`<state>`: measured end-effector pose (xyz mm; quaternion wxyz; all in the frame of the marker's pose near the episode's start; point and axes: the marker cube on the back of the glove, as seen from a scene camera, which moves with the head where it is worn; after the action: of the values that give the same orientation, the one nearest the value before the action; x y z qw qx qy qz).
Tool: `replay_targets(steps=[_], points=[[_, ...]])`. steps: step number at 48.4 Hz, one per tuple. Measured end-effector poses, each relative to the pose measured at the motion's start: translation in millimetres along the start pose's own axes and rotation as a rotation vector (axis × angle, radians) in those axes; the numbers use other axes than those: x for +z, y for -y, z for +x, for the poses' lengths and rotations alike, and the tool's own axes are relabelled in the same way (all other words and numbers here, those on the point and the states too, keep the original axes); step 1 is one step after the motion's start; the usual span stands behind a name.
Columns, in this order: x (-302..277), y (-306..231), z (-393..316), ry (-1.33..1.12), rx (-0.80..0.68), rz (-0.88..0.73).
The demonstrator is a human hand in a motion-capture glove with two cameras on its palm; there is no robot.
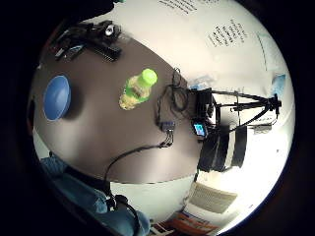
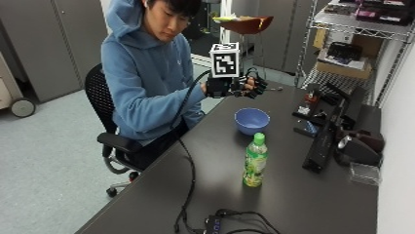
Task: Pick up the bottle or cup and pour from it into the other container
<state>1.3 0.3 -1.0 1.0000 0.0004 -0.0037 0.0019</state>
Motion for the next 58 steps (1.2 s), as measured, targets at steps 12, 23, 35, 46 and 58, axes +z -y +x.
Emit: replay_targets(steps=[12, 23, 35, 46, 58], points=[[-1, -11, 10, -0.019, 0.035, -0.004], [-4, -22, 21, -0.060, 0.051, -0.021], [-9, -29, 46, -0.057, 0.083, -0.011], [-4, -31, 89, -0.017, 0.120, 0.001], [5, -44, 121, 0.086, 0.197, 0.036]])
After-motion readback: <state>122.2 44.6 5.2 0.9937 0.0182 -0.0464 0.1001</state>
